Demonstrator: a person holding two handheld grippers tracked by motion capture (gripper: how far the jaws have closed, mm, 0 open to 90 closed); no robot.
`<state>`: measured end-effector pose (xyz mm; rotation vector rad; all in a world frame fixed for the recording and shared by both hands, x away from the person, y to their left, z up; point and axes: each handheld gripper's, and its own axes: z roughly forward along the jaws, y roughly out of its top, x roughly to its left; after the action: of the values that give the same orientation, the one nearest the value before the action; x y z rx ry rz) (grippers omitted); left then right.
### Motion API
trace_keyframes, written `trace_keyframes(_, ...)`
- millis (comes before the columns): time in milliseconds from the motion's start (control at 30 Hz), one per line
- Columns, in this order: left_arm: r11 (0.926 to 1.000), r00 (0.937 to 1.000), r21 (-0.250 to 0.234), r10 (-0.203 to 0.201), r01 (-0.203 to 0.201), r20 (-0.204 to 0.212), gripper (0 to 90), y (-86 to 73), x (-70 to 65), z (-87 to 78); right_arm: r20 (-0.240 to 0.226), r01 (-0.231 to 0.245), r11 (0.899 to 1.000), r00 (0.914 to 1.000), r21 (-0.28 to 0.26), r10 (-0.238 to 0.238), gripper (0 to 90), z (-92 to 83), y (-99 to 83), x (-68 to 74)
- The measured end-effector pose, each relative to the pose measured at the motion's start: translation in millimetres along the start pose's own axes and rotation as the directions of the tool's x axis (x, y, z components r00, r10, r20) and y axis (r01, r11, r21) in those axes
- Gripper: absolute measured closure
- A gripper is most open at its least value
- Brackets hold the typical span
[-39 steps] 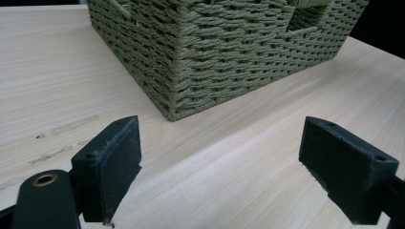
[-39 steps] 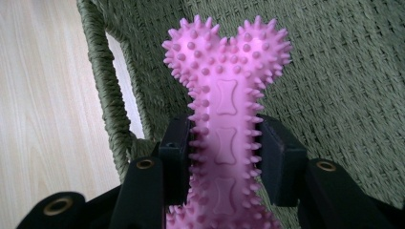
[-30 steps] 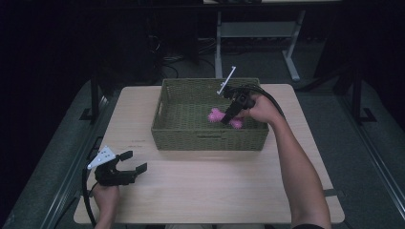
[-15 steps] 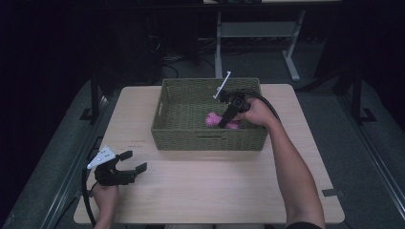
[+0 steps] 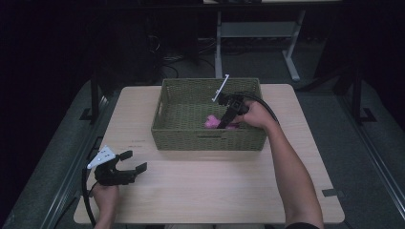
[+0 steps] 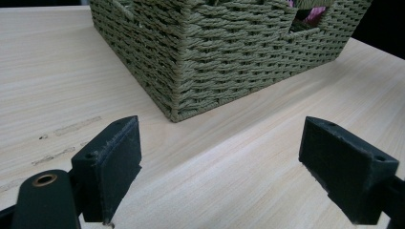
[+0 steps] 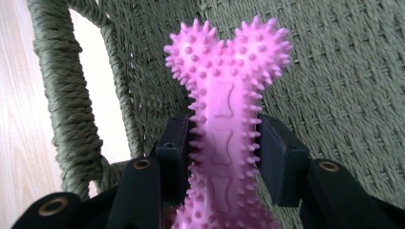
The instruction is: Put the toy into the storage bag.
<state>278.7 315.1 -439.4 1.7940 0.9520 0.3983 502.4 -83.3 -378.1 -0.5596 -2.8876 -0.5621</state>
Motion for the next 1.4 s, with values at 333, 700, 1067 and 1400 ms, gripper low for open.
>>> trace_keyframes(333,1.0000,1.0000,0.000,-0.004,0.004,-0.003,13.9,-0.1,0.3,0.5,-0.001,-0.010,1.000,1.0000,-0.027,0.010,53.6,-4.2,0.2,0.9)
trace_keyframes(700,1.0000,1.0000,0.001,-0.004,0.004,-0.002,13.9,0.0,-0.4,1.6,0.000,-0.034,0.999,0.9994,-0.035,0.034,50.4,-5.5,-10.9,-1.4)
trace_keyframes(1067,1.0000,1.0000,0.005,-0.002,0.002,-0.003,13.9,-0.2,0.0,1.1,0.006,-0.044,0.998,0.9990,-0.037,0.044,46.3,-10.1,-14.4,1.1)
trace_keyframes(1400,1.0000,1.0000,0.001,-0.001,0.001,-0.001,13.9,0.2,-0.5,0.6,0.024,-0.049,0.997,0.9984,-0.057,0.050,45.2,-19.6,-17.6,5.4)
